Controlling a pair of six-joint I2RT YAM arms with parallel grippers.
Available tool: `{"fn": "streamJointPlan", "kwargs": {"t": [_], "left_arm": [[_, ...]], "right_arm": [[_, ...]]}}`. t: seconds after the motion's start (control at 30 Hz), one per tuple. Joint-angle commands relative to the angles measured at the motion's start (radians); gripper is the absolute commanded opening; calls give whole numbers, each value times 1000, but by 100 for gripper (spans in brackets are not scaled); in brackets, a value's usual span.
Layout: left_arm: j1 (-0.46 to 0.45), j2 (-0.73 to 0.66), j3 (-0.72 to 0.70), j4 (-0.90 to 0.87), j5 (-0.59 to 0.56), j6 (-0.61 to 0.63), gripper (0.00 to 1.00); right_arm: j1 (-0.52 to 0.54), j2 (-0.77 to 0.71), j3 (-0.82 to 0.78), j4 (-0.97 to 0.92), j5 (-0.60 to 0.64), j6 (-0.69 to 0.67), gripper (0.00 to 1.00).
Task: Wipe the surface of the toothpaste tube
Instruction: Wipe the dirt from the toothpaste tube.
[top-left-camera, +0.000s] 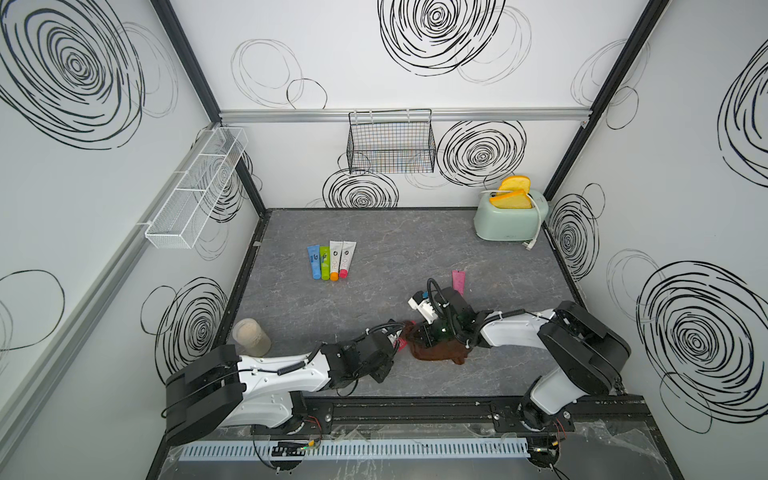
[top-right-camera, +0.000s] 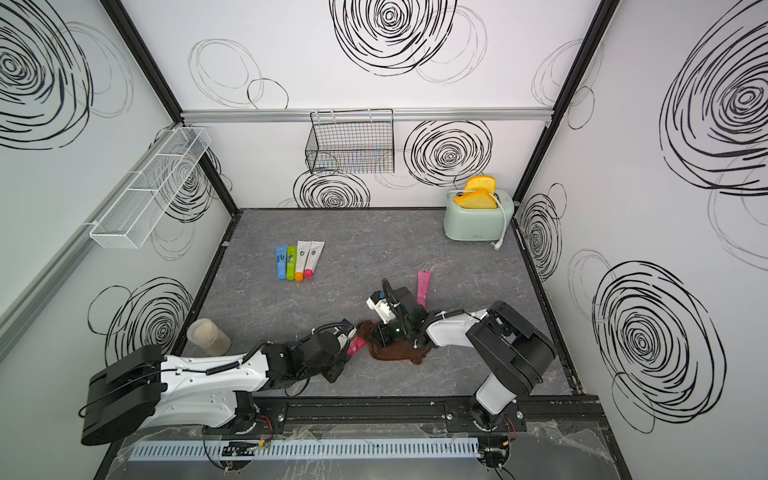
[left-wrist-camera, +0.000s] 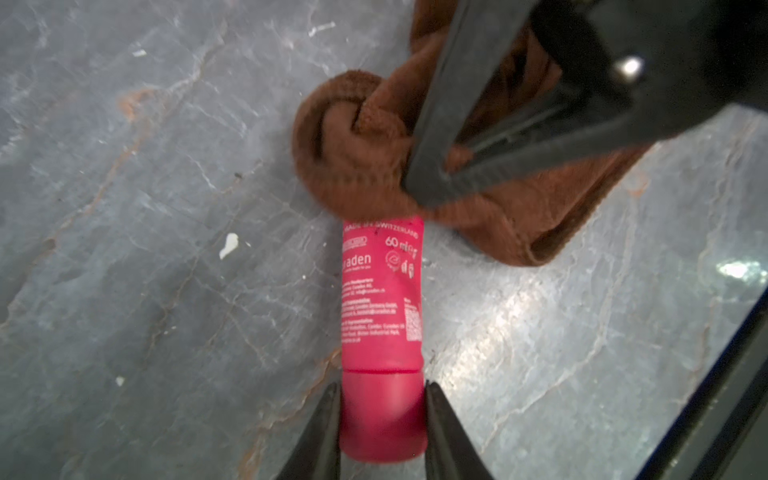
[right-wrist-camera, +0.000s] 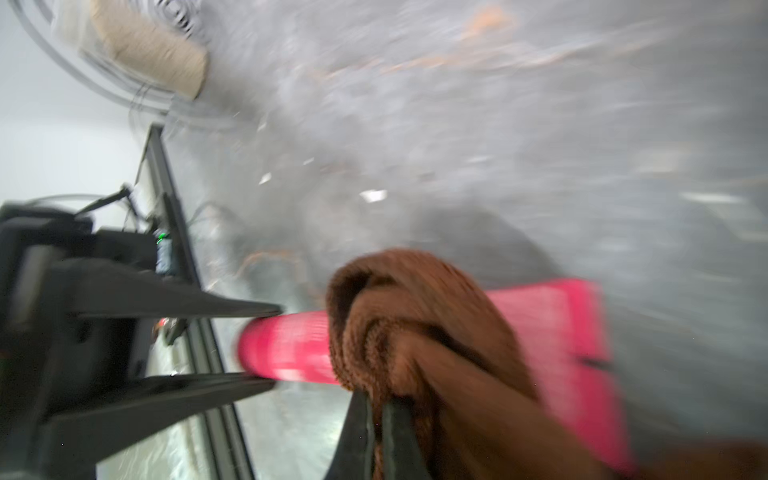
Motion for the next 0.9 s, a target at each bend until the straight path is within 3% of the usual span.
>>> {"fn": "streamJointPlan", "kwargs": {"t": [0.0, 0.13, 0.37, 0.5, 0.63, 0.87], "left_arm": [[2, -33, -5, 82, 1, -3, 0], [3, -28, -4, 90, 10, 4, 0], [9, -17, -1, 99, 18, 12, 0], [13, -30, -8, 100, 18, 11, 0], [16, -42, -11, 97, 25, 11, 0], [16, -51, -17, 101, 43, 13, 0]], "right_arm": [[-63, -3, -21, -87, 83, -37, 0], [-29, 36, -26, -27, 26, -8, 0], [203, 28, -12, 68, 8, 115, 0], [268, 33, 4, 86, 20, 144, 0], [216, 62, 7, 54, 38, 110, 0], [-46, 42, 21, -28, 19, 1, 0]]}}
